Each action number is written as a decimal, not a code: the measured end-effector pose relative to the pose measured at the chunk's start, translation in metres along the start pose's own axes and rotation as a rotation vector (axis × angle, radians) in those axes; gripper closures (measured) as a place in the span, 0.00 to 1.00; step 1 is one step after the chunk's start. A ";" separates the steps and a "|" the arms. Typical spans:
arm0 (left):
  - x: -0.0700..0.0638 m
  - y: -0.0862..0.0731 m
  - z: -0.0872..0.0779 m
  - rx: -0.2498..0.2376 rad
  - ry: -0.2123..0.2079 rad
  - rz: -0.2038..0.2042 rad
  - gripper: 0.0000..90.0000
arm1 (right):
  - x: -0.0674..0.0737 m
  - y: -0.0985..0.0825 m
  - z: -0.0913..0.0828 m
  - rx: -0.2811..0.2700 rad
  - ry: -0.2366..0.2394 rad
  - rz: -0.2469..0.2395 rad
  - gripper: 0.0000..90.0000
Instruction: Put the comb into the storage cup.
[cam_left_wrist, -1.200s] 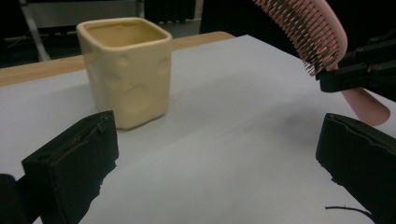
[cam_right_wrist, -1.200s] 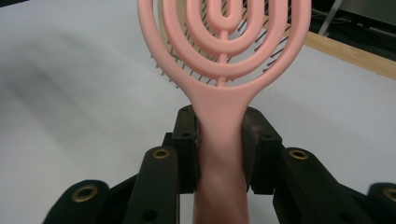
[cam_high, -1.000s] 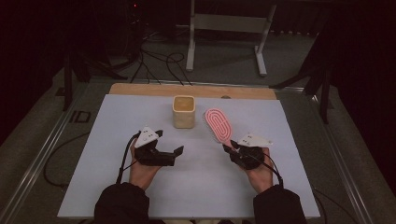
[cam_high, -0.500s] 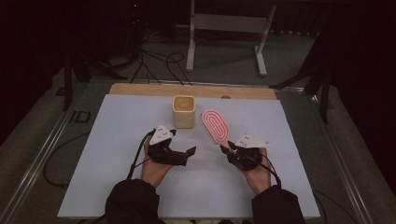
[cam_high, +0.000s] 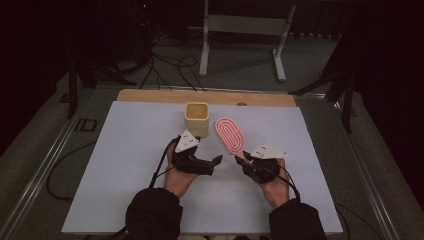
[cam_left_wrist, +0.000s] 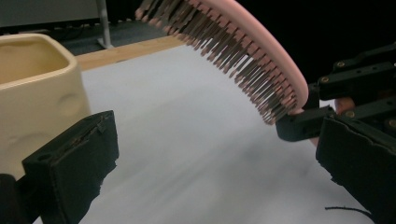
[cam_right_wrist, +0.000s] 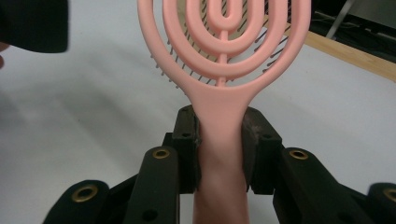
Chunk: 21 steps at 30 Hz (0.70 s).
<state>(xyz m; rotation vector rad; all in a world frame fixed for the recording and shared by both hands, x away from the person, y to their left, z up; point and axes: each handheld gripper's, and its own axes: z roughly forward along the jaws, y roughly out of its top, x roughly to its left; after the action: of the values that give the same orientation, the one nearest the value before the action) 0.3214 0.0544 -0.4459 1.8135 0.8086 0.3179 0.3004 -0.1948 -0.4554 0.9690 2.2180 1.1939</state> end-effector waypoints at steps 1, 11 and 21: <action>-0.001 0.001 0.002 0.000 -0.003 -0.002 0.00 | 0.000 0.000 0.000 0.000 0.003 -0.004 0.78; -0.012 0.010 0.020 0.006 -0.019 -0.005 0.00 | 0.004 0.001 0.001 -0.004 0.009 0.012 0.78; -0.019 0.015 0.036 0.045 -0.016 -0.061 0.08 | 0.008 0.001 0.004 0.000 0.012 -0.013 0.78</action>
<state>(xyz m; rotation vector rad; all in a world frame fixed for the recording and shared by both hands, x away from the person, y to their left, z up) 0.3335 0.0134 -0.4435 1.8270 0.8645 0.2466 0.2976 -0.1865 -0.4573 0.9489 2.2308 1.1971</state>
